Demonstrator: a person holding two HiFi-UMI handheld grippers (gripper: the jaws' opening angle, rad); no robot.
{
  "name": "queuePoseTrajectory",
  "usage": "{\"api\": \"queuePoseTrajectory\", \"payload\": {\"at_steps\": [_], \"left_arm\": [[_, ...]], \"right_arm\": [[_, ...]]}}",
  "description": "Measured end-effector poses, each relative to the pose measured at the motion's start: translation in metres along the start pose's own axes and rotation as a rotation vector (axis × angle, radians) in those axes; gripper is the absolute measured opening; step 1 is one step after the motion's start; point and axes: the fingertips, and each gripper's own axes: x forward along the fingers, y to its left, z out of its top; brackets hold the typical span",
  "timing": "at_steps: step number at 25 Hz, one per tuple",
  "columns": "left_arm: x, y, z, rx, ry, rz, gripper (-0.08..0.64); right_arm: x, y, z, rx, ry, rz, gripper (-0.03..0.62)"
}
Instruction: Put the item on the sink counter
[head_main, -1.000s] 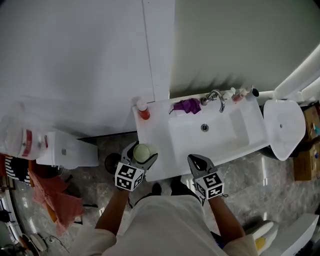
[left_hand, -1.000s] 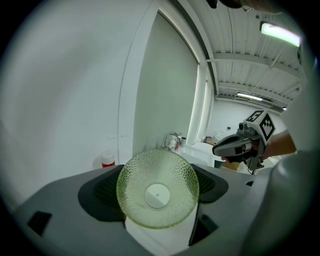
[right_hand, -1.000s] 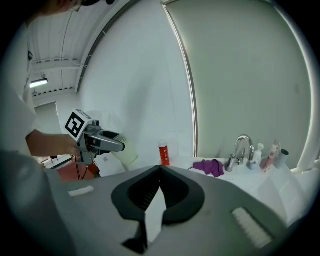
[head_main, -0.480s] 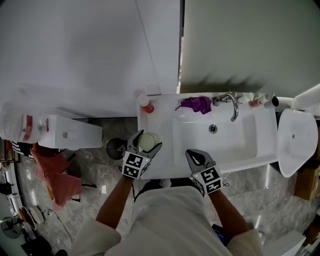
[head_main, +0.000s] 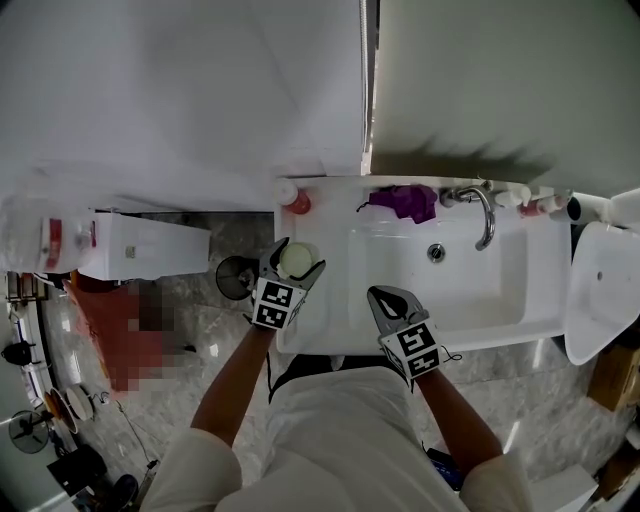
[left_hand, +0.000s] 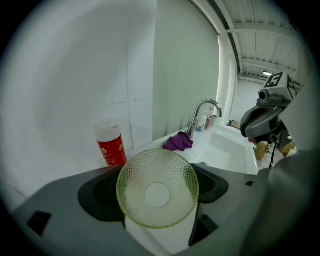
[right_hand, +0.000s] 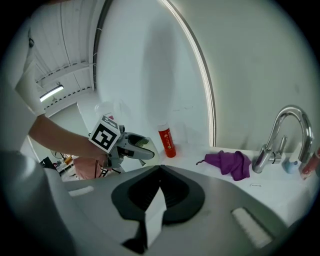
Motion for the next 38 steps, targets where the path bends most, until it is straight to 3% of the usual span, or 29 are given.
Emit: {"api": "queuePoseTrajectory", "payload": {"at_steps": [15,30,38], "left_arm": [[0.081,0.024,-0.043,-0.012,0.115,0.054,0.4],[0.095,0.024,-0.063,-0.047,0.16,0.057,0.404],[0.071,0.023,-0.055,-0.057,0.155,0.081,0.439]], "right_arm": [[0.022,-0.035,-0.017,0.085,0.035,0.003,0.011],[0.023,-0.032,-0.022,0.096,0.037,0.023,0.011],[0.018,-0.023,-0.016,0.07,0.022,0.033,0.011]]}}
